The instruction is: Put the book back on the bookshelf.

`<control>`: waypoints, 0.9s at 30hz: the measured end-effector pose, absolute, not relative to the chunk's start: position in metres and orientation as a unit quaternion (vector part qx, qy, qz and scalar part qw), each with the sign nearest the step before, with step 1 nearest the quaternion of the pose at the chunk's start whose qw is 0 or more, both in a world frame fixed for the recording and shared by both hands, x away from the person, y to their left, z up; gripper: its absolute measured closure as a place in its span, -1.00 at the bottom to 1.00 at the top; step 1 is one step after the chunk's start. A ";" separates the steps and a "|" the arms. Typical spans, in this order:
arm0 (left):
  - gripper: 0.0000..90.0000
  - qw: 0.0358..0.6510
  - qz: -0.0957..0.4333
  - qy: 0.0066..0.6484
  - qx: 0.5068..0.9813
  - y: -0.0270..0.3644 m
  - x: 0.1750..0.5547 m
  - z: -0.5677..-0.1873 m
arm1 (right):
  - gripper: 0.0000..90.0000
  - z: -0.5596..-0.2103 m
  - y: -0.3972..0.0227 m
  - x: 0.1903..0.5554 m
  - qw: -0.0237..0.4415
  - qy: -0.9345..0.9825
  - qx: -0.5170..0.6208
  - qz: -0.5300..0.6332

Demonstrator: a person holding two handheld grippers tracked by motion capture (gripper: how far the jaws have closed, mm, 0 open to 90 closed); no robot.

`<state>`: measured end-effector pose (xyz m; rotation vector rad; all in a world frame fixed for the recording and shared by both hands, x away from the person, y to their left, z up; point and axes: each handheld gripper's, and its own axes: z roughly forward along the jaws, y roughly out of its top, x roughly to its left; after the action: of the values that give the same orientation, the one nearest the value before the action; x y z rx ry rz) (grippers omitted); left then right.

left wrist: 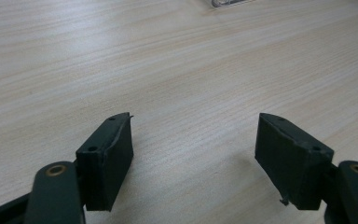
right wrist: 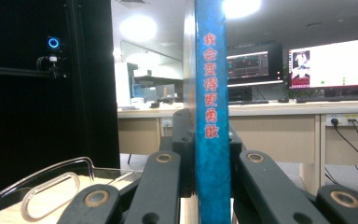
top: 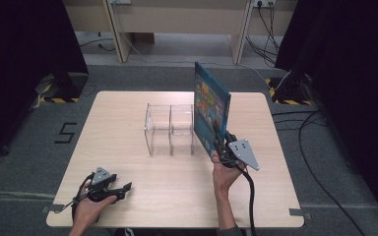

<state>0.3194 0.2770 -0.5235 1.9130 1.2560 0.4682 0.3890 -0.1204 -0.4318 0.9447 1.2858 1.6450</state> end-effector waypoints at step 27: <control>-0.44 0.382 0.192 0.485 0.762 0.274 0.318 -0.524 | 0.83 -0.442 -0.128 0.386 0.382 0.537 0.398 0.638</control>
<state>0.3181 0.2740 -0.5236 1.9449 1.2382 0.4904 0.3859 -0.1276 -0.4419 1.0164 1.3697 1.6278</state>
